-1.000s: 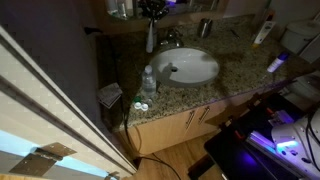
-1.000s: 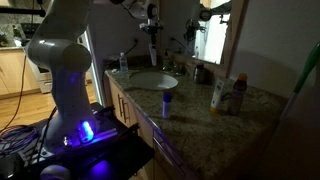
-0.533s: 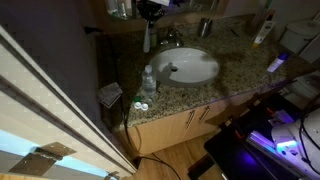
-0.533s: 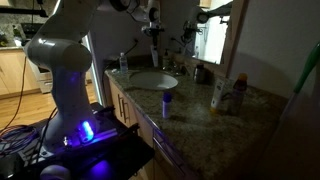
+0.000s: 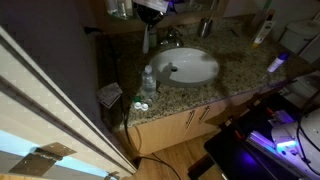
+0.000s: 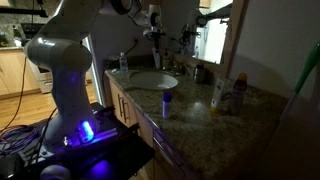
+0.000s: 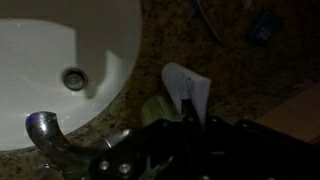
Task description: Move the white tube to the left side of the counter, move the bottle with the blue lid to the left side of the counter
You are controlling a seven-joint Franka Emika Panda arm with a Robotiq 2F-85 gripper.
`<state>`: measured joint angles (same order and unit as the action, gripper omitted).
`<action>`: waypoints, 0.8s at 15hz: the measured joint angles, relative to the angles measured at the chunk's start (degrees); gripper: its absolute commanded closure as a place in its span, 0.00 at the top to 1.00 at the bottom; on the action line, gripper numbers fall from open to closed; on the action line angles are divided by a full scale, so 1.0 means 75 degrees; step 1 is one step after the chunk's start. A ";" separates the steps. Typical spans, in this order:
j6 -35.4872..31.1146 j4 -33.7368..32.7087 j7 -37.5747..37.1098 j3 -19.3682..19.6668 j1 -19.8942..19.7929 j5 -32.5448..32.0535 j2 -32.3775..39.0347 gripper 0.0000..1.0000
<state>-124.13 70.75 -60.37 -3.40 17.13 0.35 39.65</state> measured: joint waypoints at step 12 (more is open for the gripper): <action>-0.0345 -0.0281 -0.0038 -0.0051 0.0030 0.0072 -0.0206 0.92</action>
<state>-126.72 68.64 -60.65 -3.78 17.36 0.89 38.10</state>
